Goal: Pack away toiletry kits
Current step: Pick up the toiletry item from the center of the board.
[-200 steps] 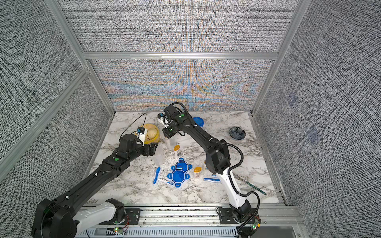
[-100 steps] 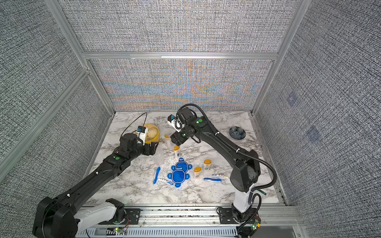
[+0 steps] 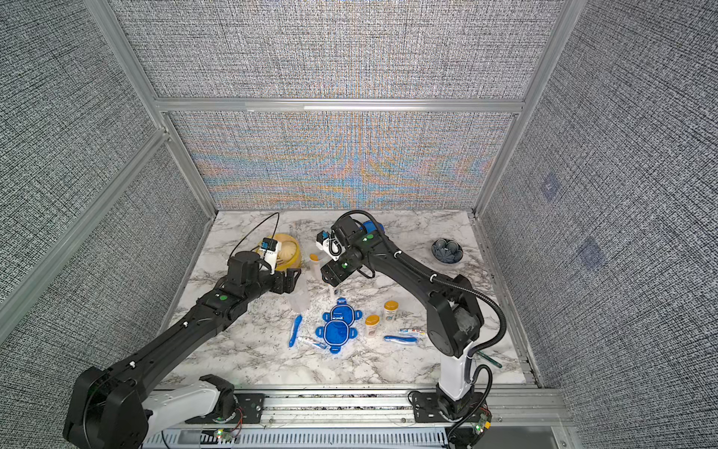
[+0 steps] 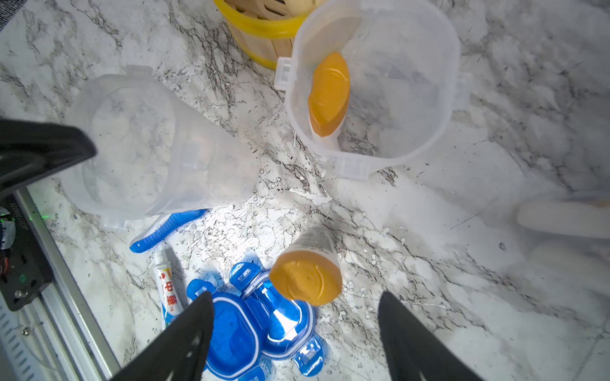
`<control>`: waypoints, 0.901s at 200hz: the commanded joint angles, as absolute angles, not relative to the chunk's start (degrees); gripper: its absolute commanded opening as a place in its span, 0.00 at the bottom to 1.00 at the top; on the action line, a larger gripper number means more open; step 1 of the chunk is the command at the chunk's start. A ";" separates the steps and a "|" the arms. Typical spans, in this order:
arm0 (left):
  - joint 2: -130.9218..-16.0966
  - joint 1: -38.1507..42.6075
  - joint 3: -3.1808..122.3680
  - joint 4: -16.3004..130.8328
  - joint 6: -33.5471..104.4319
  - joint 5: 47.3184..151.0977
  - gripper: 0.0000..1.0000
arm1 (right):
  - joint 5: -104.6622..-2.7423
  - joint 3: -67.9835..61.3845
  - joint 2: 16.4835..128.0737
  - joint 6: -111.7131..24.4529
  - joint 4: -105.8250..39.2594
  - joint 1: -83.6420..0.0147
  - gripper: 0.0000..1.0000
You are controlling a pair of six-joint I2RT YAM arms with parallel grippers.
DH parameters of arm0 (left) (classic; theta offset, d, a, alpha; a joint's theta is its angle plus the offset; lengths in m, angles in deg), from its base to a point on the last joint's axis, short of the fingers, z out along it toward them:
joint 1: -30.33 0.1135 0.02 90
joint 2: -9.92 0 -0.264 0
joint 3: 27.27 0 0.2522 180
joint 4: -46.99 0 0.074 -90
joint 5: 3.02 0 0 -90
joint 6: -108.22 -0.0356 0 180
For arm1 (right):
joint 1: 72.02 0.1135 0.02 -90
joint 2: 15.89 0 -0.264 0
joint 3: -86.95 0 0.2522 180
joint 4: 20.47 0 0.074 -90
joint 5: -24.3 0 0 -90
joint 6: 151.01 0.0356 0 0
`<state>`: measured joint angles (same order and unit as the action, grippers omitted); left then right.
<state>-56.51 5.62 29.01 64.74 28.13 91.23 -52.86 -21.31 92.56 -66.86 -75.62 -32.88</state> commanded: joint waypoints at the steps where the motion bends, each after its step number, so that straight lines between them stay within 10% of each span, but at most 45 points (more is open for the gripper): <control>1: -56.70 5.55 29.18 62.95 27.98 91.18 0.88 | -53.53 -21.76 93.87 -65.15 -74.42 -32.75 0.75; 180: -56.51 5.64 28.66 62.95 28.23 90.68 0.88 | -57.23 -20.86 96.74 -63.83 -73.89 -31.59 0.42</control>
<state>-56.91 5.62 28.77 64.10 28.18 91.21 -56.03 -20.61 96.78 -64.19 -73.85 -31.92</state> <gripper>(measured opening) 0.880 0.432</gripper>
